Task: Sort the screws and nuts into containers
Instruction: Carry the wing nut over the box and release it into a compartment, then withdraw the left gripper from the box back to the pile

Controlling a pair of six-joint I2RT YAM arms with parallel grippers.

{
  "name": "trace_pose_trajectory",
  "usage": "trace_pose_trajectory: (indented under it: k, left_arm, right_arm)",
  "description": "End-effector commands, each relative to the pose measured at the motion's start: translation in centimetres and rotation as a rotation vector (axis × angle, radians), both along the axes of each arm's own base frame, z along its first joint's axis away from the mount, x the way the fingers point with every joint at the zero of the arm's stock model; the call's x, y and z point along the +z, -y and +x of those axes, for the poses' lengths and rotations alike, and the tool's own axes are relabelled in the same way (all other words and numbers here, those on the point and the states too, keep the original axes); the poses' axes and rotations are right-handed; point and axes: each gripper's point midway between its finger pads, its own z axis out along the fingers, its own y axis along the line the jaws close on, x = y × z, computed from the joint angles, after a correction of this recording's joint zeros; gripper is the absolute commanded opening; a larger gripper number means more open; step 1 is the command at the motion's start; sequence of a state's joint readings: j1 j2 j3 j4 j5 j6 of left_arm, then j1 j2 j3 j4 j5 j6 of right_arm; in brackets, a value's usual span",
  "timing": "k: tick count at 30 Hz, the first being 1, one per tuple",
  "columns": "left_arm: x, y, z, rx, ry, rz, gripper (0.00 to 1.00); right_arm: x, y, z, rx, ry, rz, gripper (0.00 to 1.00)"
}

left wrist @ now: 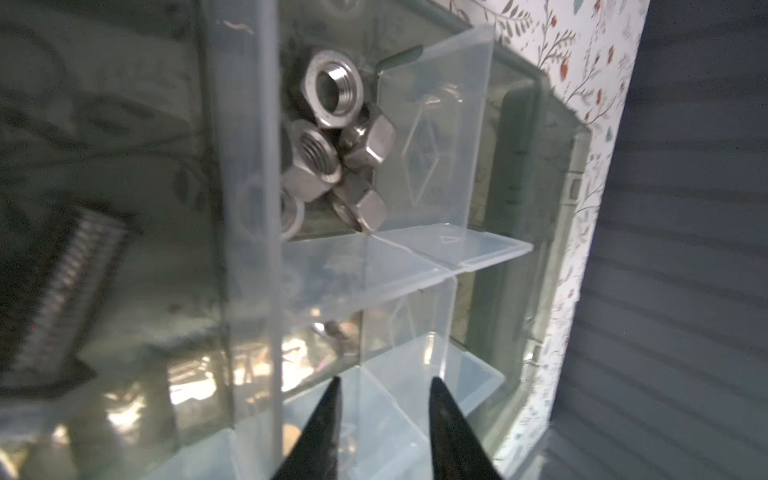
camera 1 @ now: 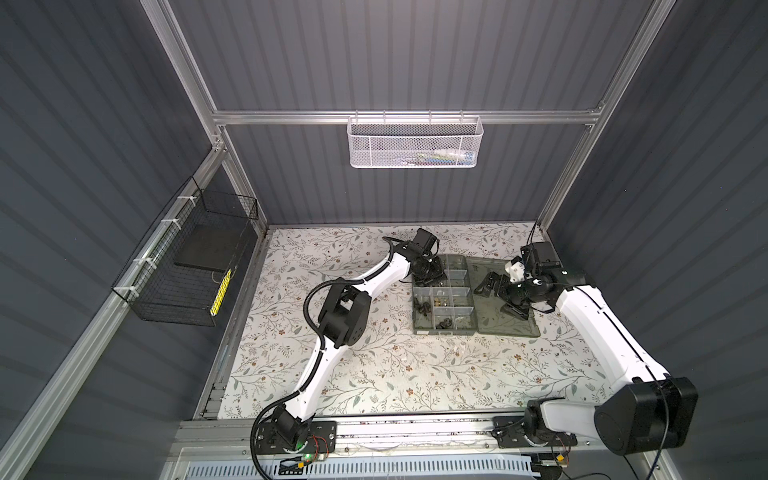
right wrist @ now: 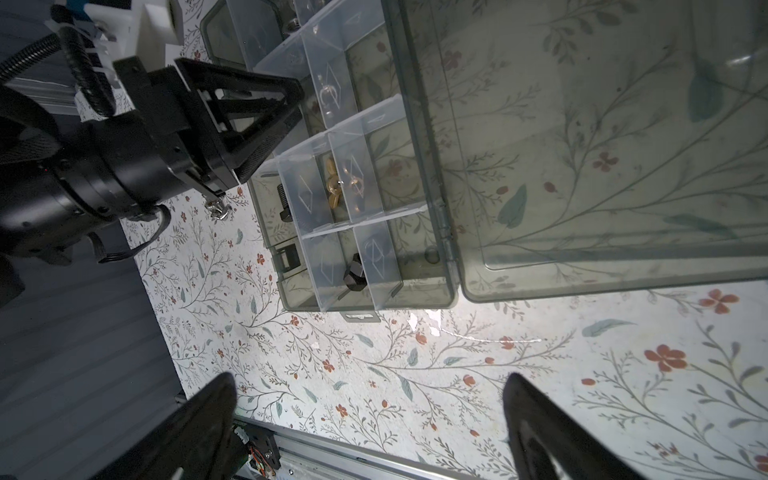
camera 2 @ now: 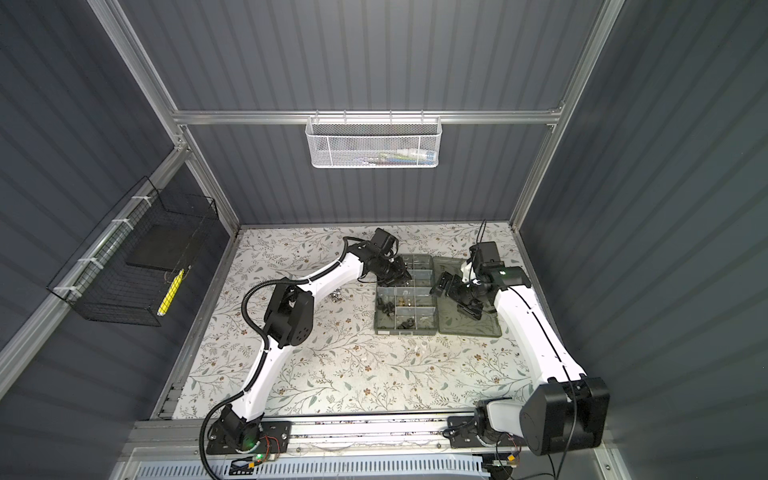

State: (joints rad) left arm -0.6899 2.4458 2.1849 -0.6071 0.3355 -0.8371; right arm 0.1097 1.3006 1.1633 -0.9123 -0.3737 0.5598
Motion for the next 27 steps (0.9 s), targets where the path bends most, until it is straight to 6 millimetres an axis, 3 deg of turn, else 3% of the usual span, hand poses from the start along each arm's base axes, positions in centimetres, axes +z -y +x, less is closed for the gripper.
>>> trace_pose_trajectory:
  k: [1,5,6,7,8,12,16,19,22,27]
  left_arm:
    - [3.4,-2.3,0.1,0.009,0.059,0.081,0.54]
    - [6.2,-6.1,0.2,0.042,0.11,0.157,0.75]
    - [7.0,-7.1,0.2,0.051,0.127,0.18,0.83]
    - [7.5,-8.5,0.0,0.061,0.141,0.215,0.98]
    - [8.1,-9.8,-0.2,0.071,0.156,0.245,1.0]
    - [8.3,-15.1,-1.3,0.121,0.147,0.379,1.0]
    - [5.6,-20.7,-3.2,0.181,0.037,0.449,1.0]
    - [3.2,-23.6,-4.2,0.189,-0.021,0.474,0.98]
    - [1.0,-24.9,-4.8,0.155,-0.066,0.513,0.89]
    - [-2.1,-24.0,-5.1,0.095,-0.131,0.507,0.65]
  right_arm:
    - [0.6,-0.3,0.6,0.018,0.019,0.001,0.99]
    - [1.3,-1.6,1.4,0.056,0.049,-0.023,0.99]
    - [1.4,-2.1,1.6,0.07,0.053,-0.023,0.99]
    - [1.5,-2.8,1.9,0.087,0.057,-0.021,0.99]
    - [1.4,-2.9,2.3,0.089,0.066,-0.056,0.99]
    - [1.8,-5.6,3.0,0.17,0.087,-0.098,0.99]
    - [1.9,-8.4,3.3,0.232,0.097,-0.115,0.99]
    - [1.7,-9.9,3.4,0.258,0.094,-0.112,0.99]
    - [1.6,-10.8,3.1,0.277,0.088,-0.114,0.99]
    - [1.3,-11.0,2.8,0.277,0.073,-0.121,0.99]
